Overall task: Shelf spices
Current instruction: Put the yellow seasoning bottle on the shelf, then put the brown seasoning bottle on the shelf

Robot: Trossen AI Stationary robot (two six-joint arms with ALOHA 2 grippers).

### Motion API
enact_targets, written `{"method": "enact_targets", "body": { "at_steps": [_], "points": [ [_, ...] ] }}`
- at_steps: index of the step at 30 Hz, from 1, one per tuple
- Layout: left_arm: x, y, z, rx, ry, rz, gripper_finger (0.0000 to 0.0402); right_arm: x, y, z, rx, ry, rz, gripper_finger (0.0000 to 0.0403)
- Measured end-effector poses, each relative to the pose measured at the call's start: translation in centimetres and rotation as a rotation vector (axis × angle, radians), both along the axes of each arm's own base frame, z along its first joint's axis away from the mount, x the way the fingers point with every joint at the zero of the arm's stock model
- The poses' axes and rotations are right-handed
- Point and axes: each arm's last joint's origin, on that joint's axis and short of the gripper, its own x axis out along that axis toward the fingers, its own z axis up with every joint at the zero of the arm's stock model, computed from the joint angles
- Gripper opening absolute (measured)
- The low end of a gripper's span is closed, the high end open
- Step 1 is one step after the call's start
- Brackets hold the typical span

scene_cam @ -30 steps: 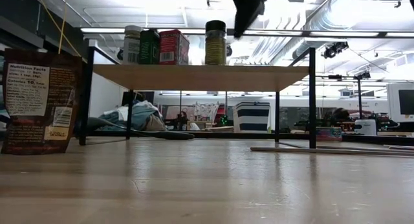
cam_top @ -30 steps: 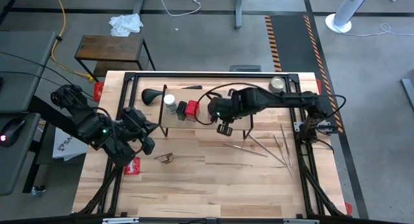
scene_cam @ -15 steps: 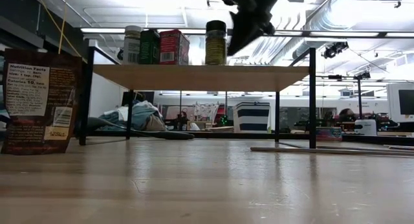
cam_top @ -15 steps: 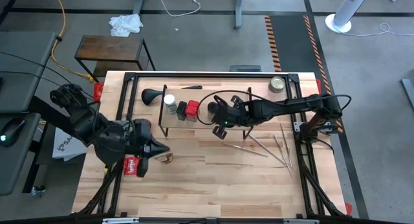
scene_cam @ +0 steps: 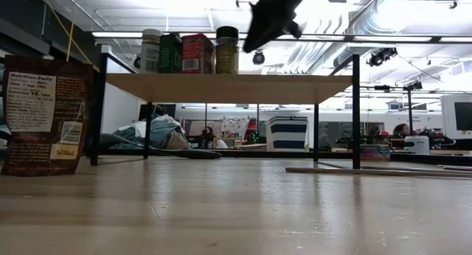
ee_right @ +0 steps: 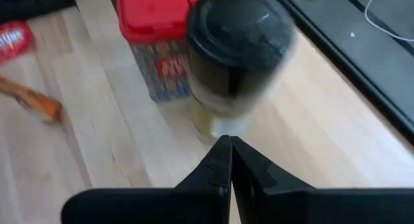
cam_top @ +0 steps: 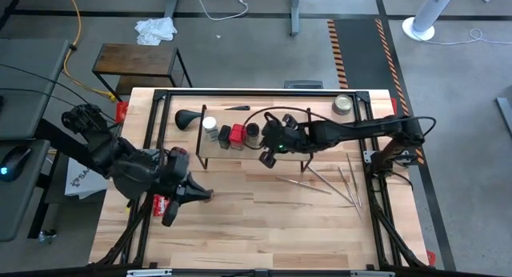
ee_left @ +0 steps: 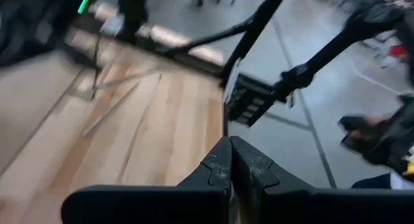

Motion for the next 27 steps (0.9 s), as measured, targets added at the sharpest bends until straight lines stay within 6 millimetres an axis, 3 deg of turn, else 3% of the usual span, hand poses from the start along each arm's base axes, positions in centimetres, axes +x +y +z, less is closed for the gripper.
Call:
{"method": "enact_targets", "body": {
  "at_steps": [4, 9, 19, 23, 27],
  "points": [
    [-0.7, 0.4, -1.8, -0.031, 0.201, 0.049, 0.0000, -2.3, -0.1, 1.6, -0.015, 0.059, 0.013, 0.0000],
    [-0.5, 0.4, -4.7, 0.099, 0.438, 0.127, 0.0026, -5.9, 0.1, 4.1, -0.015, 0.078, -0.027, 0.0000],
    [3.7, -0.5, -10.3, 0.325, 0.784, 0.102, 0.0205, -12.9, 2.9, 7.2, -0.003, 0.068, -0.147, 0.0000],
    [4.7, -0.1, -12.0, 0.361, 0.910, 0.146, 0.0262, -14.2, 4.0, 7.3, -0.005, 0.067, -0.179, 0.0000],
    [6.0, -0.2, -13.1, 0.325, 0.922, 0.083, 0.0284, -14.5, 4.9, 7.1, -0.010, 0.062, -0.179, 0.0000]
  ]
}}
